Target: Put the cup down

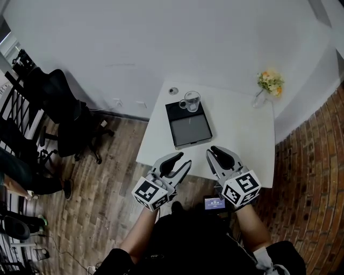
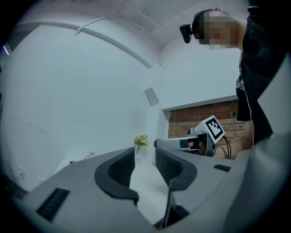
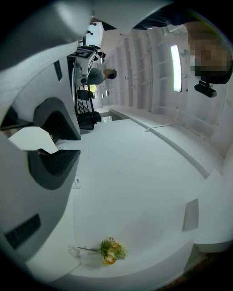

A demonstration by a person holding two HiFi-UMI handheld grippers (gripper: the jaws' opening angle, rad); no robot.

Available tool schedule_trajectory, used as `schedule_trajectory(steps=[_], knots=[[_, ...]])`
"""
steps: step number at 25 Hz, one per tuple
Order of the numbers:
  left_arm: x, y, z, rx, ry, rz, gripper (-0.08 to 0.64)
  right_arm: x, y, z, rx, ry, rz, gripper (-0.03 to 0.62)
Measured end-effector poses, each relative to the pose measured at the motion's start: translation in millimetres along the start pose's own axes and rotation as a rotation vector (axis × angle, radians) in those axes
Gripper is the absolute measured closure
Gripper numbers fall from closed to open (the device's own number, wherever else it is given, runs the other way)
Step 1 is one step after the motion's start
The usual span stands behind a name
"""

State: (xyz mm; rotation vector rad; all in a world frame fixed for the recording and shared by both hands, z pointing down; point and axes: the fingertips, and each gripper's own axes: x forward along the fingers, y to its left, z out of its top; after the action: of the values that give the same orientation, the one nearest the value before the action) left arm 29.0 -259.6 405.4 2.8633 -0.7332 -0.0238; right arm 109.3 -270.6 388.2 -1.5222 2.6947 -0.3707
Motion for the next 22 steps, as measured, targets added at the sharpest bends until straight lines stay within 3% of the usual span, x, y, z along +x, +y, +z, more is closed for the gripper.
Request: schedule_trajectory(steps=[11,22], knots=[[-7,-3,2,0.011,-0.007,-0.013,0.411,-5,10,-5,-0.072,0.022,-0.015,0.575],[-7,-5,3,0.01,-0.011,-0.024,0.411,-7,11,-8,-0.085,0.033,-0.025,0.578]])
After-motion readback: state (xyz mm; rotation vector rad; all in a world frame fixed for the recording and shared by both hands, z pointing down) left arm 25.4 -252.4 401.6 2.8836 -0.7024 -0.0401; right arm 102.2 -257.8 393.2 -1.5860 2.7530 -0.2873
